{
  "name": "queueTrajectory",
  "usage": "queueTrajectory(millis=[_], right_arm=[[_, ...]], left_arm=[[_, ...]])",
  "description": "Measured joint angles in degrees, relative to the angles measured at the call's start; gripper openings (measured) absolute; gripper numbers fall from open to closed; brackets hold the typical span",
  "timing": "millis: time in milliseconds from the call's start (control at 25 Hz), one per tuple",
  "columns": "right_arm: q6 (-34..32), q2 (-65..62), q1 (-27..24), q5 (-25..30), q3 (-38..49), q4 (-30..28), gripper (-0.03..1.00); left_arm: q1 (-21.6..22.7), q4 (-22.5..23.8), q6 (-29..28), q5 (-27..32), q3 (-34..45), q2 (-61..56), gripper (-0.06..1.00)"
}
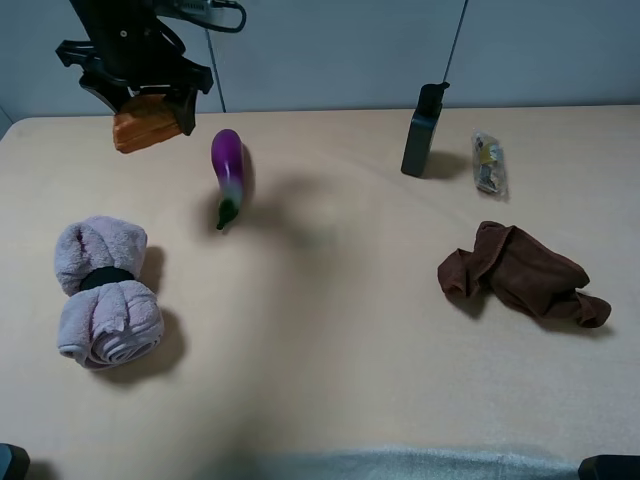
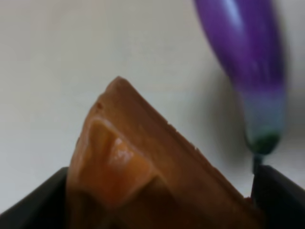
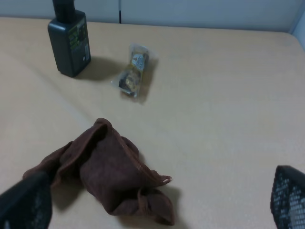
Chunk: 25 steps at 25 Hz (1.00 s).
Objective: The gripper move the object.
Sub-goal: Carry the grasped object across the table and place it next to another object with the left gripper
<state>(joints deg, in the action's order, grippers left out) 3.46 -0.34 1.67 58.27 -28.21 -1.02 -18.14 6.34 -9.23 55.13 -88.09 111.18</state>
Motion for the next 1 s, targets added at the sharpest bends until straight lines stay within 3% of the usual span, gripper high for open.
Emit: queueTrajectory(millis=[1000], right_arm=[[0.00, 0.00, 0.00, 0.06, 0.00, 0.00, 0.69]], left_arm=[[-17.69, -0.05, -4.15, -1.20, 0.00, 0.00, 0.72]])
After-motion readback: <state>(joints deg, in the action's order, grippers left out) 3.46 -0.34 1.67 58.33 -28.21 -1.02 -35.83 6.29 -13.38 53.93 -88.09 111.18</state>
